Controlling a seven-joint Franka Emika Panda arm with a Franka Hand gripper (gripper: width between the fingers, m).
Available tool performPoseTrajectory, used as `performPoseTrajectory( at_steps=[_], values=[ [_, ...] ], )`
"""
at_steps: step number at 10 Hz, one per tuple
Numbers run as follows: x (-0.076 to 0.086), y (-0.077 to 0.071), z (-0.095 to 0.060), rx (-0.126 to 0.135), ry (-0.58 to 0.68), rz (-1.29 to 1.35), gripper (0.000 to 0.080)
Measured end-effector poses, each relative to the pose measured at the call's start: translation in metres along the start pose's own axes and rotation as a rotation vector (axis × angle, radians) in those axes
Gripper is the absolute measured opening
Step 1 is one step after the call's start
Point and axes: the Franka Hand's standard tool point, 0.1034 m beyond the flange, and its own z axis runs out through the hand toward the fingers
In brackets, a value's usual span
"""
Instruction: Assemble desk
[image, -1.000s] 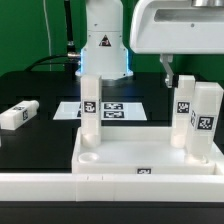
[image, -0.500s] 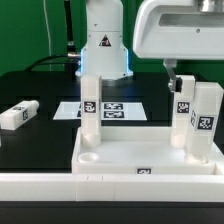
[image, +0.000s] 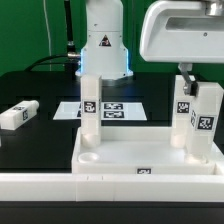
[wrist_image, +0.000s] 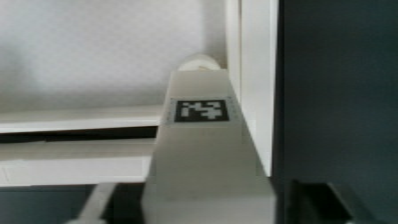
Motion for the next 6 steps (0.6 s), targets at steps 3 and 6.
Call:
performPoseTrajectory(
  at_steps=[3, 6],
  values=[
    [0.0002, 0.0007, 0.0000, 0.000, 0.000, 0.093, 0.0288],
    [0.0007, 0.0036, 0.0001, 0.006, 0.002, 0.370, 0.0288]
  ],
)
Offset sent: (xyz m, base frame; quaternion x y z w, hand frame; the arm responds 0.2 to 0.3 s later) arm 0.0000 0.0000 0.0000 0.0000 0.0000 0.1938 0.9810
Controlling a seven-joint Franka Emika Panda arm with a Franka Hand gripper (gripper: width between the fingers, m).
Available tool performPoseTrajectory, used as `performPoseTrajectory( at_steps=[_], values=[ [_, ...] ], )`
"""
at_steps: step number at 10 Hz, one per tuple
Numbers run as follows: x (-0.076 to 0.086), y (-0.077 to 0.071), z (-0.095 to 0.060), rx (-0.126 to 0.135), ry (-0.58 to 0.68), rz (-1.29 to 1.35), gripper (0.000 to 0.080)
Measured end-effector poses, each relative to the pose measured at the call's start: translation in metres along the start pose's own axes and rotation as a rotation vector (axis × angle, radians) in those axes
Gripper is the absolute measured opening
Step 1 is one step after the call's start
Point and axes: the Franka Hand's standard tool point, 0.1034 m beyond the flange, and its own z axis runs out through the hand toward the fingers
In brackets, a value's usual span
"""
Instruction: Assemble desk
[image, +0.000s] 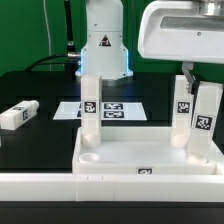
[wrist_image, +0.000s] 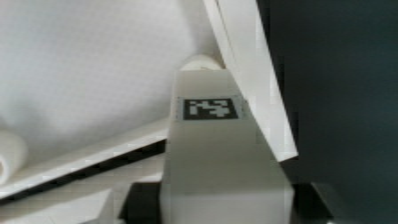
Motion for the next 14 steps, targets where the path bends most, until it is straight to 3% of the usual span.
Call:
performPoseTrajectory(
  at_steps=[1, 5, 12, 14],
  values=[
    [0.000, 0.005, 0.000, 0.019, 0.001, 0.143, 0.0288],
    [0.003, 0.013, 0.002, 0.051, 0.018, 0.537, 0.0289],
    [0.001, 0.008, 0.002, 0.075, 0.006, 1.010, 0.0290],
    [0.001, 0.007, 0.002, 0.081, -0.002, 1.031, 0.0290]
  ],
)
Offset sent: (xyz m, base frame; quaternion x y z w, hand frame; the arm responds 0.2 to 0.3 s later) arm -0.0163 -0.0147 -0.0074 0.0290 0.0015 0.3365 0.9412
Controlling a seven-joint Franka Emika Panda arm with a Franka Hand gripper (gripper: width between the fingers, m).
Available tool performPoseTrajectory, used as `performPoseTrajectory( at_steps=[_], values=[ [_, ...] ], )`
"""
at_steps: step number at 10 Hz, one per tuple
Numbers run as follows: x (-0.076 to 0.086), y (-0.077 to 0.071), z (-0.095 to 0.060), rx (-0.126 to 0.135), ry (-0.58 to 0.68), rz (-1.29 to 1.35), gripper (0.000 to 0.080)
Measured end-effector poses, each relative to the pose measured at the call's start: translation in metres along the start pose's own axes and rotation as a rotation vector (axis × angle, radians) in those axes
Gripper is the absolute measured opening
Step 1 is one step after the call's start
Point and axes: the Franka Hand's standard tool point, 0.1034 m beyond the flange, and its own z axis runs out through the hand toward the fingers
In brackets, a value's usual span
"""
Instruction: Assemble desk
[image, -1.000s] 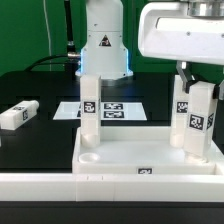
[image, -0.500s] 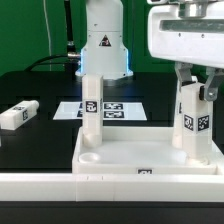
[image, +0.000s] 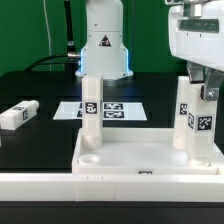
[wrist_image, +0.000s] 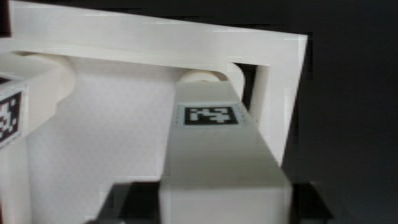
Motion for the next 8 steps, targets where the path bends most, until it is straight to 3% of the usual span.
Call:
performPoseTrajectory(
  at_steps=[1, 2, 3, 4, 5, 8],
  values=[
    [-0.0003, 0.0003, 0.0006, -0.001, 0.000, -0.003, 0.0365],
    [-0.0003, 0.0005, 0.0011, -0.002, 0.001, -0.005, 0.0503],
    [-0.0010, 0.0007, 0.0019, -0.004, 0.004, -0.060, 0.0503],
    [-0.0040, 0.0008, 0.0032, -0.003, 0.004, -0.076, 0.0618],
    [-0.0065, -0.0014, 0.0032, 0.012, 0.006, -0.113, 0.0640],
    [-0.0052, -0.0015, 0.0032, 0.011, 0.008, -0.338, 0.0648]
  ],
)
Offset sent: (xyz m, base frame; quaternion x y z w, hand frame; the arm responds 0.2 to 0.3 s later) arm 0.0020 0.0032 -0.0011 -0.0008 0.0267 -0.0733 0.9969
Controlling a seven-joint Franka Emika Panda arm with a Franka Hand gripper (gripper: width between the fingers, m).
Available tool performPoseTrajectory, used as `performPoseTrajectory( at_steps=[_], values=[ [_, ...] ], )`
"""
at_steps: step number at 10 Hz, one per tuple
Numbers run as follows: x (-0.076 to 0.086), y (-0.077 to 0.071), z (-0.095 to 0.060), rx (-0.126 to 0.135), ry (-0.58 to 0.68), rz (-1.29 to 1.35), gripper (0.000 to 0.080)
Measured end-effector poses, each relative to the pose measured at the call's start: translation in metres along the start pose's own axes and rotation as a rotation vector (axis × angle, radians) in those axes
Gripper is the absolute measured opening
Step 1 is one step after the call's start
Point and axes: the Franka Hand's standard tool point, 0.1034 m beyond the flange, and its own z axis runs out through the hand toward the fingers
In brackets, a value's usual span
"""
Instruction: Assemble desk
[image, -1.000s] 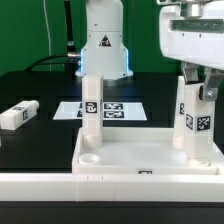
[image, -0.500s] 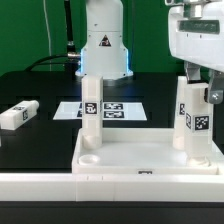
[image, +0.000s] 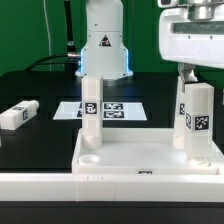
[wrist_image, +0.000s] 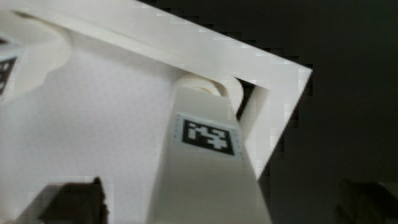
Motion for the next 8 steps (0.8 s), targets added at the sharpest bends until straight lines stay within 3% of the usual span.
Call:
performPoseTrajectory(
  at_steps=[8],
  values=[
    [0.0016, 0.0003, 0.0004, 0.000, 0.003, -0.565, 0.0649]
  ],
)
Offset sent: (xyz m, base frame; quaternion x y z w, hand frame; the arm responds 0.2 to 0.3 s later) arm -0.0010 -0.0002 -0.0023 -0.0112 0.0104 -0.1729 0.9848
